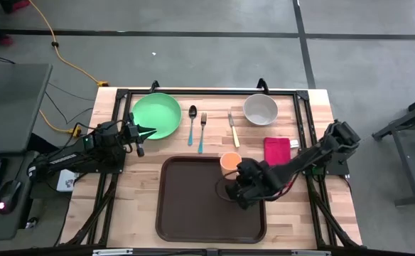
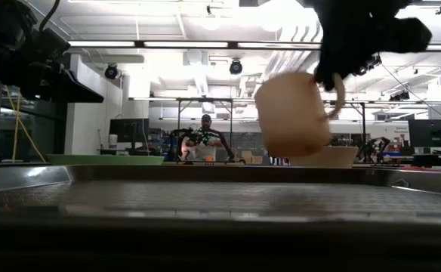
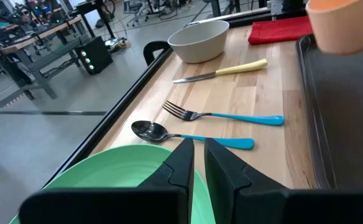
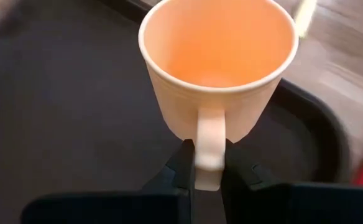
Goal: Set up tray
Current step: Put the orange mug on the top right of the brown tray
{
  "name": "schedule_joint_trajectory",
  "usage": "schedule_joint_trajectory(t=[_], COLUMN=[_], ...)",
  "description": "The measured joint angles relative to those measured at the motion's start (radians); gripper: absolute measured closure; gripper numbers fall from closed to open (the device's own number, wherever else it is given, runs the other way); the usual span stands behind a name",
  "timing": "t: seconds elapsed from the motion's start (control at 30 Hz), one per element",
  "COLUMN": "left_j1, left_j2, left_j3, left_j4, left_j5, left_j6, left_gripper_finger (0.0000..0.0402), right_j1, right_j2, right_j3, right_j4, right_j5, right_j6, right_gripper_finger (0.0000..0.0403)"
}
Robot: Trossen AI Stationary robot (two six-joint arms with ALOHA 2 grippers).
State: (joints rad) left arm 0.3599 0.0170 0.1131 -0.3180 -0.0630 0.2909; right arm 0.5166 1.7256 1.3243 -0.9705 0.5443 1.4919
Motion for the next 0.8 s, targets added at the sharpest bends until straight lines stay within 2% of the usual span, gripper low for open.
schedule_joint_trajectory(t=[0.4, 0.8], left_j1=[0.000, 0.000], left_j2=[0.000, 0.000], left_j3=[0.000, 0.000], left_j4=[0.000, 0.000], left_j5=[0.000, -0.001], left_j6=[0.000, 0.017], left_gripper_finger=[0.0335, 0.0335], right_j1=[0.010, 0.065], right_j2=[0.153, 0.183], right_j3=[0.001, 0.001], right_j4=[-0.040, -0.188], right_j5=[-0.047, -0.286], right_j6=[0.106, 0.300], right_gripper_finger=[0.0377, 0.0377])
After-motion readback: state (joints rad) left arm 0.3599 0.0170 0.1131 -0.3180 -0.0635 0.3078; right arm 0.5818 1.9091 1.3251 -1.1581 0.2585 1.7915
